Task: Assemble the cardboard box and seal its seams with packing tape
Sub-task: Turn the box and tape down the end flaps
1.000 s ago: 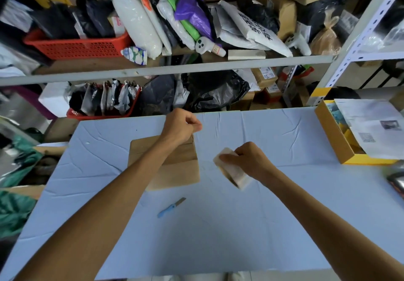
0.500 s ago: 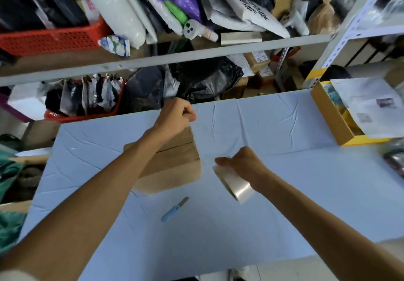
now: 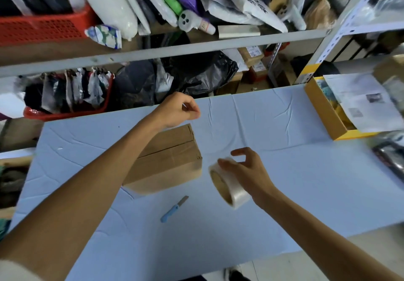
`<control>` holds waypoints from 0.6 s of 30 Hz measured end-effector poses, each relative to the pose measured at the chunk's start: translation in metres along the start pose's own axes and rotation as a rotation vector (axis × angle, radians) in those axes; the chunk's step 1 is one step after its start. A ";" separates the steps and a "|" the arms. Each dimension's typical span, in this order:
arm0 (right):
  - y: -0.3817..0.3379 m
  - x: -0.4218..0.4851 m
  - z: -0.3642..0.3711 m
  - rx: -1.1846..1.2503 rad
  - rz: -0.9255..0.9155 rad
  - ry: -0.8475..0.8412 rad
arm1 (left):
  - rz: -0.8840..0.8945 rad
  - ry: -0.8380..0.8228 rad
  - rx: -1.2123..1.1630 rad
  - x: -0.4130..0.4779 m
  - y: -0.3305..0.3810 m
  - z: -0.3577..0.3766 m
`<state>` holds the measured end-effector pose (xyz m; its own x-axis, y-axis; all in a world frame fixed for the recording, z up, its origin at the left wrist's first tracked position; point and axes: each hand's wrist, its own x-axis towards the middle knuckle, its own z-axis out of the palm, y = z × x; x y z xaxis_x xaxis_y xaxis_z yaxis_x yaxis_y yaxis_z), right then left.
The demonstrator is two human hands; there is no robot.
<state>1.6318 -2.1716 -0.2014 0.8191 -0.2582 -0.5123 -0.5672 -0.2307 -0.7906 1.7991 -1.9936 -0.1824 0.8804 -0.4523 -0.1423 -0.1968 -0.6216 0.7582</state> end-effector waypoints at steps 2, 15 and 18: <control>-0.002 0.001 0.002 -0.054 0.062 -0.016 | 0.006 0.010 0.055 0.000 0.001 0.003; -0.010 0.013 0.024 0.022 0.109 -0.021 | -0.087 0.012 0.101 0.016 -0.025 0.001; -0.009 0.015 0.031 0.051 0.130 -0.015 | -0.105 -0.004 0.095 0.018 -0.031 0.002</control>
<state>1.6520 -2.1444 -0.2128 0.7402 -0.2687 -0.6164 -0.6641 -0.1481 -0.7329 1.8205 -1.9837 -0.2101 0.8965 -0.3845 -0.2203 -0.1442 -0.7232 0.6755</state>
